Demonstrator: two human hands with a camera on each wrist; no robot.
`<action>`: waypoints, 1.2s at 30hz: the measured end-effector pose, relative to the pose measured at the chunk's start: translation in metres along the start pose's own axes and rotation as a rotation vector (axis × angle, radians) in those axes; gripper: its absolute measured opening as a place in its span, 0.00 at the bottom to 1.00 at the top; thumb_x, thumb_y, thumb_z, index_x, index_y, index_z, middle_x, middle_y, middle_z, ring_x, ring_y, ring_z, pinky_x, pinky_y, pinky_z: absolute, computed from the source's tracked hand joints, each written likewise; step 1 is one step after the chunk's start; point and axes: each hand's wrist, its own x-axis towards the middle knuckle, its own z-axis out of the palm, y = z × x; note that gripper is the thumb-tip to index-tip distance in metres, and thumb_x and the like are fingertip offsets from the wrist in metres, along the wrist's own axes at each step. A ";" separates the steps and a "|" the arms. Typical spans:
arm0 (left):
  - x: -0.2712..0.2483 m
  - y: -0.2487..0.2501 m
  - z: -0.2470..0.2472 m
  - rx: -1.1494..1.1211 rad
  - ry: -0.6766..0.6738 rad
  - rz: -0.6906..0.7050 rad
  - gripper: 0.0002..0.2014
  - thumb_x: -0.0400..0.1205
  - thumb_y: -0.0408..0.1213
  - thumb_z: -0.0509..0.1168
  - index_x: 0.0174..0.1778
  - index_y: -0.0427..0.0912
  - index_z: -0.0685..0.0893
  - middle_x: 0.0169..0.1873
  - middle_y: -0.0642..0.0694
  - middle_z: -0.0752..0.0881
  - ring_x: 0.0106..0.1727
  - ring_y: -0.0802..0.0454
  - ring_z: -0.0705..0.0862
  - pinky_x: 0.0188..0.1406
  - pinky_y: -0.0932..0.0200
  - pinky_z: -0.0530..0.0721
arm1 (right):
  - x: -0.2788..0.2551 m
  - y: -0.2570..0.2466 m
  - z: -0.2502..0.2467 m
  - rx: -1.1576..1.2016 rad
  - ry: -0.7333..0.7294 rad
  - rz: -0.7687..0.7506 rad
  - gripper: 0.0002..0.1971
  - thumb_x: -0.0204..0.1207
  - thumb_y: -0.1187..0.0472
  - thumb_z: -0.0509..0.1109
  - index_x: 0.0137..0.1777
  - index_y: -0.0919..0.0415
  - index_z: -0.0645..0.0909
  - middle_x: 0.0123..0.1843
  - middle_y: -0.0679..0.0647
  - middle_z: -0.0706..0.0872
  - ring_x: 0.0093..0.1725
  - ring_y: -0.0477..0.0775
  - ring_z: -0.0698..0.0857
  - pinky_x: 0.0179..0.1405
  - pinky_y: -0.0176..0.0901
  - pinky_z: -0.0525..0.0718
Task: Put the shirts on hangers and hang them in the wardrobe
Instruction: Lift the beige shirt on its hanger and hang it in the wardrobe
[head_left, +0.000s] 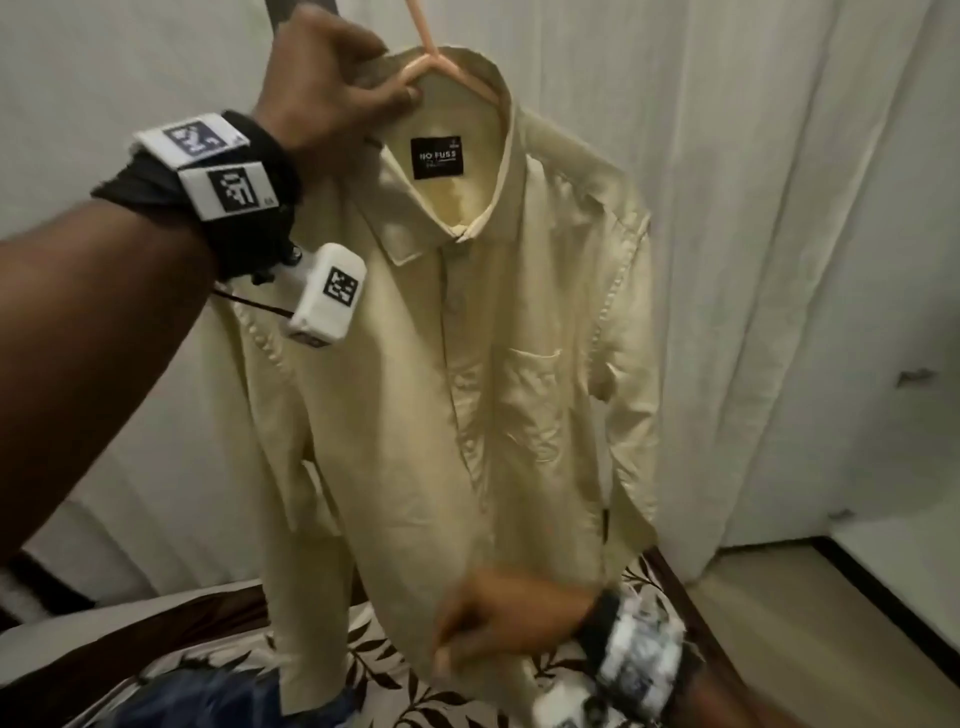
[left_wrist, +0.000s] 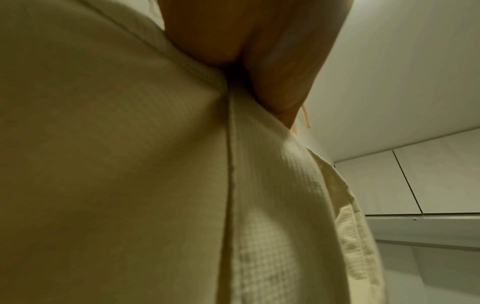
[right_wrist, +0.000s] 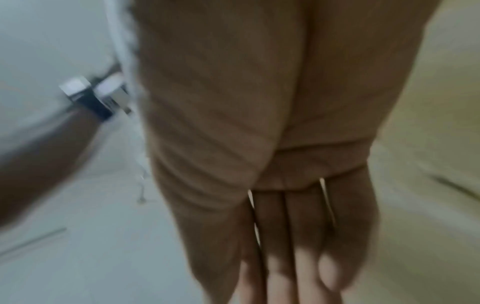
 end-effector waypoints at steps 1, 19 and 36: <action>-0.002 -0.002 0.006 -0.016 -0.023 -0.002 0.14 0.81 0.52 0.71 0.51 0.45 0.87 0.37 0.47 0.82 0.33 0.59 0.78 0.28 0.68 0.76 | -0.018 -0.018 -0.026 0.081 0.226 0.016 0.09 0.83 0.60 0.71 0.55 0.65 0.87 0.50 0.57 0.91 0.45 0.49 0.88 0.50 0.36 0.85; 0.005 0.168 0.242 -0.547 -0.363 0.164 0.09 0.73 0.41 0.81 0.41 0.39 0.92 0.29 0.49 0.83 0.31 0.61 0.76 0.29 0.62 0.72 | -0.331 0.020 -0.254 -0.241 0.980 0.360 0.23 0.83 0.46 0.64 0.45 0.68 0.85 0.33 0.44 0.84 0.32 0.41 0.82 0.31 0.32 0.78; 0.005 0.348 0.426 -0.824 -0.922 0.224 0.11 0.80 0.40 0.72 0.53 0.38 0.92 0.47 0.42 0.93 0.51 0.42 0.92 0.54 0.40 0.89 | -0.645 0.041 -0.298 -0.467 1.259 0.653 0.19 0.85 0.52 0.67 0.32 0.57 0.80 0.27 0.46 0.73 0.27 0.43 0.71 0.26 0.38 0.66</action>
